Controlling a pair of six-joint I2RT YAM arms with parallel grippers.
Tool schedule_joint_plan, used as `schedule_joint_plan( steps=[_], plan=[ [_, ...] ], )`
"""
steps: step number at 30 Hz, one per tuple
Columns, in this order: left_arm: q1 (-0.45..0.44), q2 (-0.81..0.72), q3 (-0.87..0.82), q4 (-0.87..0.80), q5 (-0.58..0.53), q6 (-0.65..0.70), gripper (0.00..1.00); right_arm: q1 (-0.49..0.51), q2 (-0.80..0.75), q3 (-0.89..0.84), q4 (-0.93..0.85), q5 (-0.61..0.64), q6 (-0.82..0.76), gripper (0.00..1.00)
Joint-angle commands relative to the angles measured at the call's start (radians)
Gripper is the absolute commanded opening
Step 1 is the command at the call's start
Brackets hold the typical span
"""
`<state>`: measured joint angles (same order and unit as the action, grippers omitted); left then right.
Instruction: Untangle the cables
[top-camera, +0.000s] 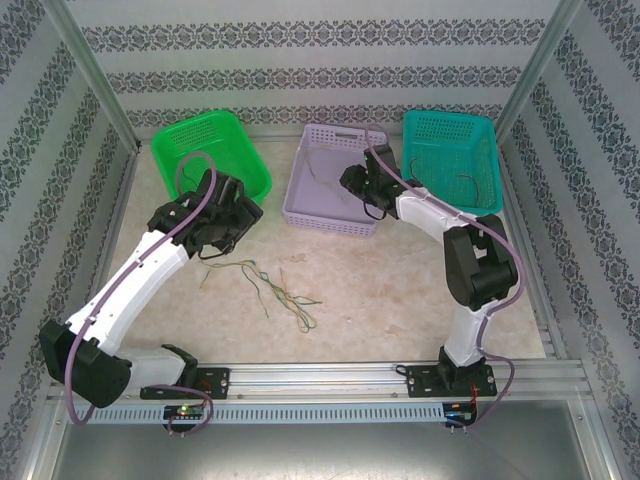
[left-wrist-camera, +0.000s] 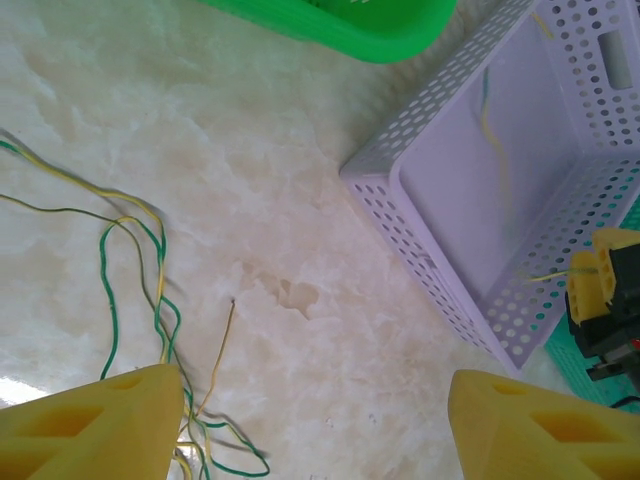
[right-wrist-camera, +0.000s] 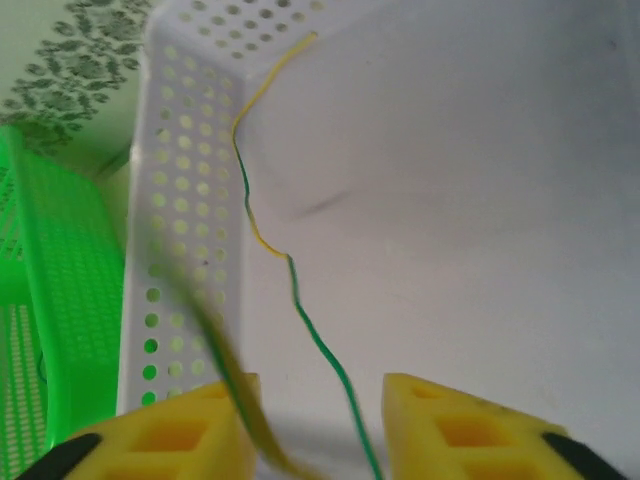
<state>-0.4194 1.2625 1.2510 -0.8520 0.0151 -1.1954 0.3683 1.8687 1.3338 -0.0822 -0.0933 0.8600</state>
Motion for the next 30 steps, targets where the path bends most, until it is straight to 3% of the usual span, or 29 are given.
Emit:
schedule_joint_plan(
  steps=[1,6,9,12,15,19,24,26,30],
  plan=[
    [-0.009,-0.034,-0.02,-0.045,0.002,-0.013,0.71,0.004,-0.118,0.021,-0.174,0.029,-0.031,0.53],
    [-0.009,-0.019,-0.05,-0.061,0.017,-0.005,0.71,-0.017,-0.273,-0.006,-0.292,0.091,-0.052,0.61],
    [-0.009,-0.003,-0.082,-0.074,0.023,-0.001,0.72,-0.015,-0.342,0.003,-0.324,0.096,-0.124,0.57],
    [0.005,0.039,-0.162,-0.025,0.106,-0.014,0.74,0.022,-0.402,-0.008,-0.364,0.081,-0.226,0.53],
    [0.008,0.123,-0.223,0.039,0.197,-0.01,0.74,0.111,-0.464,-0.092,-0.373,0.015,-0.343,0.48],
    [0.008,0.21,-0.292,0.1,0.22,0.006,0.71,0.317,-0.504,-0.229,-0.386,-0.071,-0.494,0.46],
    [0.042,0.201,-0.319,0.084,0.177,0.027,0.6,0.572,-0.394,-0.299,-0.387,-0.132,-0.609,0.51],
    [0.051,0.158,-0.336,0.077,0.163,0.041,0.53,0.609,-0.322,-0.294,-0.378,-0.128,-0.61,0.51],
    [0.055,0.129,-0.391,0.107,0.243,0.06,0.51,0.613,-0.212,-0.278,-0.352,-0.177,-0.586,0.51]
  ],
)
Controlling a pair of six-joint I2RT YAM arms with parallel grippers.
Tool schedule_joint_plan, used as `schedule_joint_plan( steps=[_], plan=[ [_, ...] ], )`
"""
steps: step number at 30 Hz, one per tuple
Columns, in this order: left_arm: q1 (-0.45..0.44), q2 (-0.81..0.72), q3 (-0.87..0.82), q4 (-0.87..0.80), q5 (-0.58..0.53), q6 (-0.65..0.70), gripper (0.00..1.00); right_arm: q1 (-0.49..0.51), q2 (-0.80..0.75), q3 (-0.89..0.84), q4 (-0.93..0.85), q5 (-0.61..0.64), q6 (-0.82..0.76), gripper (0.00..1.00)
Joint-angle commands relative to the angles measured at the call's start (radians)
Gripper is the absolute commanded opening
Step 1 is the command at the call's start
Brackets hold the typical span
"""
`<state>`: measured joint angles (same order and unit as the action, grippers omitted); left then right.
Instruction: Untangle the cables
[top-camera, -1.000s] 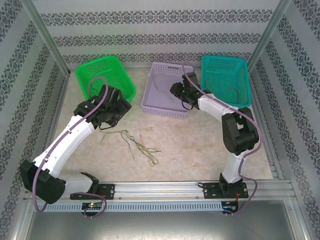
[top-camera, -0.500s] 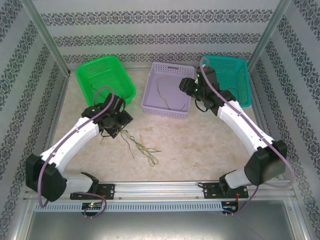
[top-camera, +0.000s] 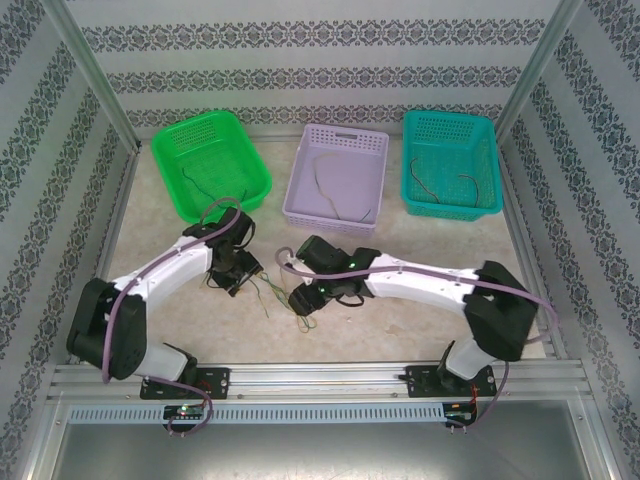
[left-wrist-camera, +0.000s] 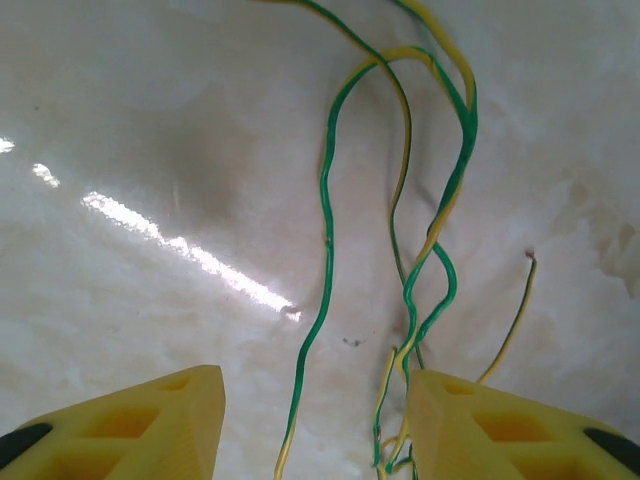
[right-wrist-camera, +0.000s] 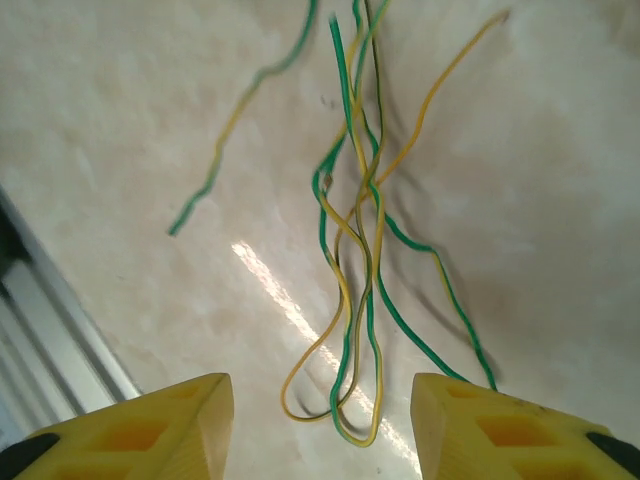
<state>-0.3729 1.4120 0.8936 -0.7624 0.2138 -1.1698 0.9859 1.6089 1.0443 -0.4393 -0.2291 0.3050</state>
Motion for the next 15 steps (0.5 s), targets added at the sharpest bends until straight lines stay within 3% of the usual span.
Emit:
schedule_joint_plan(
  steps=[1,8,15],
  plan=[
    [0.005,-0.017,-0.054,0.037,0.079,0.038,0.49,-0.003,0.067,0.019,0.005,-0.043,-0.031,0.52],
    [-0.029,-0.034,-0.157,0.167,0.169,0.059,0.46,0.008,0.193,0.088,-0.002,0.006,-0.051,0.58],
    [-0.077,-0.005,-0.187,0.117,0.154,0.089,0.45,0.01,0.278,0.143,0.007,0.004,-0.035,0.56]
  ],
)
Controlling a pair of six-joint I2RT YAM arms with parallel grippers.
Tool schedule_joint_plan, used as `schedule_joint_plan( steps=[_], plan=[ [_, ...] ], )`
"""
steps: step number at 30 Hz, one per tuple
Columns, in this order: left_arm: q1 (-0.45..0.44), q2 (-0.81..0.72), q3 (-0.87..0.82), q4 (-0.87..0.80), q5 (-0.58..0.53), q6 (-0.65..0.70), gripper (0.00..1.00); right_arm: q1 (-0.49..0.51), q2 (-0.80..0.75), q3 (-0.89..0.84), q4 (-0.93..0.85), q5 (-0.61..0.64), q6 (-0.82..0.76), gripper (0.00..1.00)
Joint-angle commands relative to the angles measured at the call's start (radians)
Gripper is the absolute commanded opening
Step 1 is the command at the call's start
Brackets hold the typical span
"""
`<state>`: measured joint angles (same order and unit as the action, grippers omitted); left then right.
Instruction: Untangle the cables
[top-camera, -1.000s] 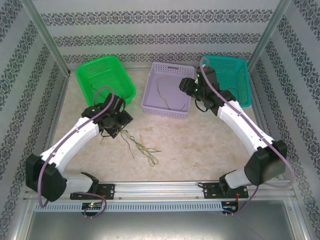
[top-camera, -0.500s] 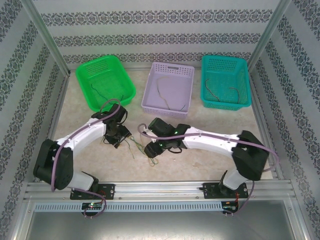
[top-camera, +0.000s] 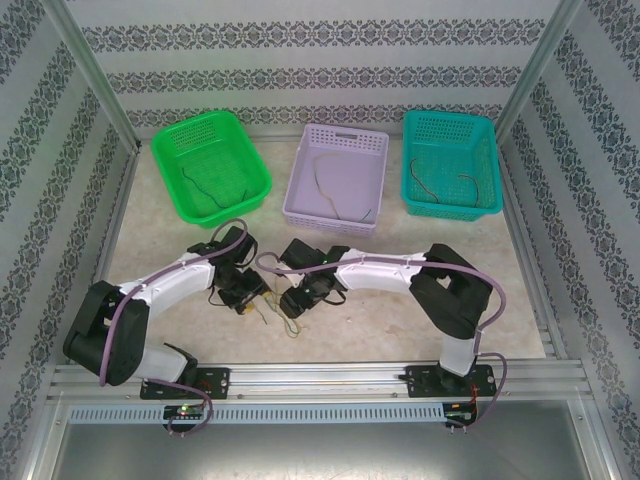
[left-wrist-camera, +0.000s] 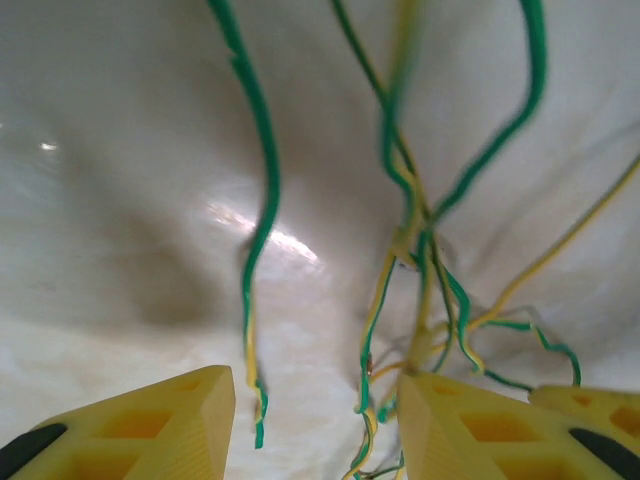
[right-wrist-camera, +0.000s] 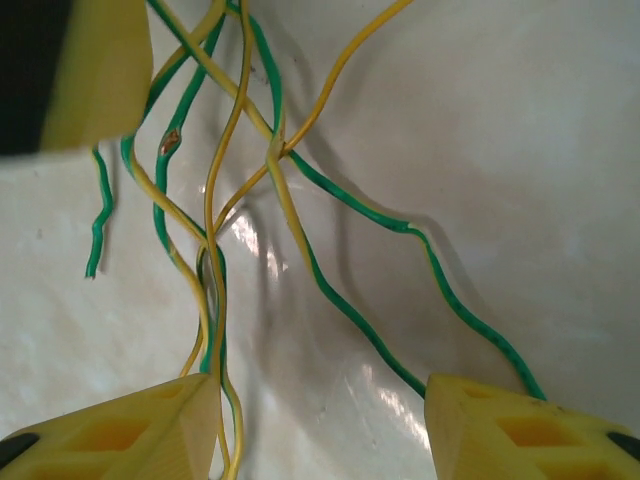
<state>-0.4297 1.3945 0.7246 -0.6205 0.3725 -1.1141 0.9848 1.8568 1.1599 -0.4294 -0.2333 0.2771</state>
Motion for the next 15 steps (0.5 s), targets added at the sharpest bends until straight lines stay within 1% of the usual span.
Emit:
schedule_joint_plan(
  steps=[1,5,8,11,13,15],
  plan=[
    [-0.021,0.009,-0.016,-0.056,-0.027,0.036,0.45,0.011,0.025,0.025,-0.006,0.023,-0.001,0.56],
    [-0.023,-0.092,-0.018,-0.104,-0.105,0.03,0.45,0.009,-0.056,-0.019,-0.002,0.075,0.011,0.59],
    [-0.021,-0.148,0.0,-0.141,-0.14,0.017,0.43,-0.004,-0.119,-0.034,-0.038,0.118,0.04,0.6],
    [-0.021,-0.181,0.019,-0.135,-0.142,-0.015,0.43,-0.053,-0.202,-0.07,-0.036,0.085,0.123,0.62],
    [-0.021,-0.19,0.025,-0.108,-0.134,-0.04,0.46,-0.085,-0.239,-0.084,-0.057,0.073,0.194,0.64],
    [-0.021,-0.185,0.024,-0.08,-0.126,-0.063,0.48,-0.13,-0.256,-0.108,-0.057,0.012,0.291,0.65]
  ],
)
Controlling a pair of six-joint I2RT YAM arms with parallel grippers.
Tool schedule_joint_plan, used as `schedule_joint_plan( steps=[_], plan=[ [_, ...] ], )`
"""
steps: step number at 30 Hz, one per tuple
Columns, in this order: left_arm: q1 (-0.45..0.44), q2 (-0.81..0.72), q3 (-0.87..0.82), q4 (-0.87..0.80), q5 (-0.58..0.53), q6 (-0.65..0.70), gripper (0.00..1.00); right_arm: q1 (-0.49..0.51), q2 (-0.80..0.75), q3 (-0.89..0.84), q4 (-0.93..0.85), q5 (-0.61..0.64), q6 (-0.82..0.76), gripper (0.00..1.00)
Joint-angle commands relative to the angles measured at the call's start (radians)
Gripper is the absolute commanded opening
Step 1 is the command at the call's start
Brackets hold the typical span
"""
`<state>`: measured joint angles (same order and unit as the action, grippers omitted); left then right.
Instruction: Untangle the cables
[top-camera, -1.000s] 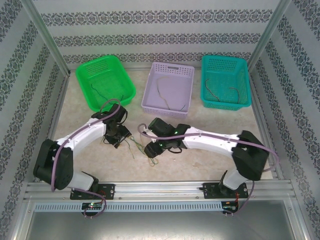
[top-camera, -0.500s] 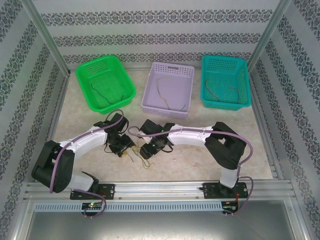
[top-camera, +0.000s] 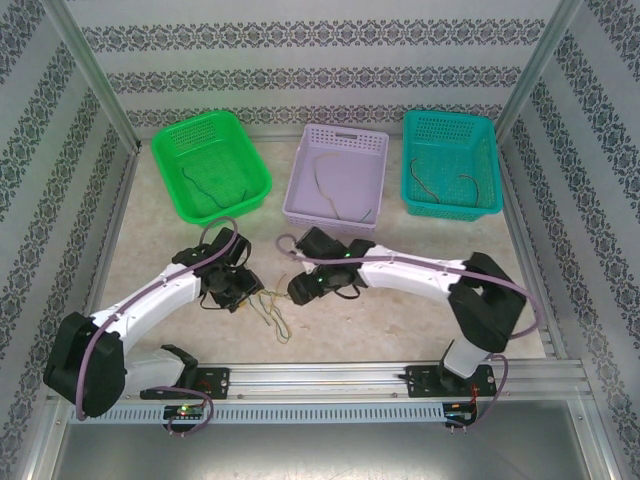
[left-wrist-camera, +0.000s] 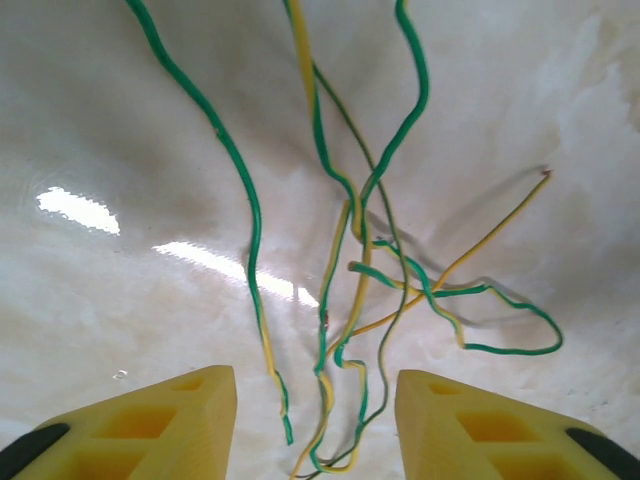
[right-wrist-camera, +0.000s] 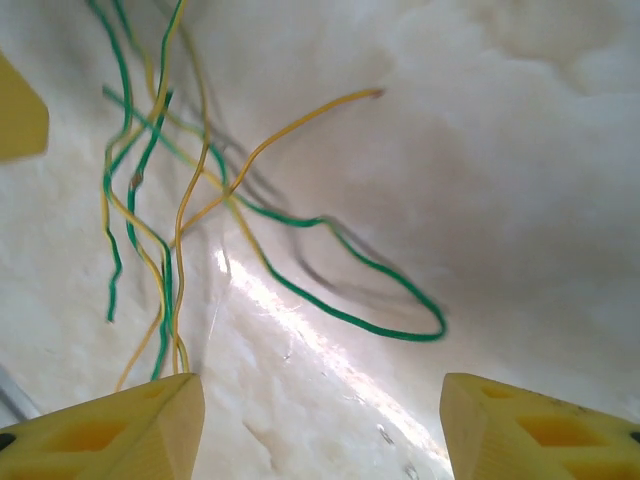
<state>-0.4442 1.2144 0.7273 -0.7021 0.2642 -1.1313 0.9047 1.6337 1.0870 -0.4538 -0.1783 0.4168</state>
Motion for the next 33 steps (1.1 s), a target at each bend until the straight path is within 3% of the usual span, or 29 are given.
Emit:
schedule_joint_plan(
  steps=[1,4,8,12,18,28,33],
  plan=[
    [-0.007,0.005,0.022,0.013,-0.014,-0.047,0.48,-0.068,-0.034,-0.048,-0.023,-0.077,0.198,0.65],
    [-0.006,0.044,0.024,0.039,-0.014,-0.038,0.49,-0.108,-0.015,-0.073,-0.002,-0.176,0.364,0.62],
    [-0.005,0.086,0.033,0.096,-0.02,-0.03,0.5,-0.099,0.007,-0.072,0.042,-0.21,0.577,0.59],
    [-0.004,0.105,0.034,0.178,-0.009,-0.033,0.51,-0.067,0.018,-0.096,0.114,-0.157,0.777,0.55],
    [-0.004,0.138,0.031,0.158,0.014,-0.003,0.48,-0.052,0.063,-0.163,0.267,-0.113,1.028,0.51],
    [-0.005,0.175,-0.007,0.174,0.061,0.059,0.41,-0.014,0.156,-0.176,0.37,-0.009,1.226,0.46],
    [-0.004,0.183,-0.032,0.191,0.058,0.075,0.36,-0.007,0.196,-0.159,0.386,0.05,1.259,0.3]
  ],
)
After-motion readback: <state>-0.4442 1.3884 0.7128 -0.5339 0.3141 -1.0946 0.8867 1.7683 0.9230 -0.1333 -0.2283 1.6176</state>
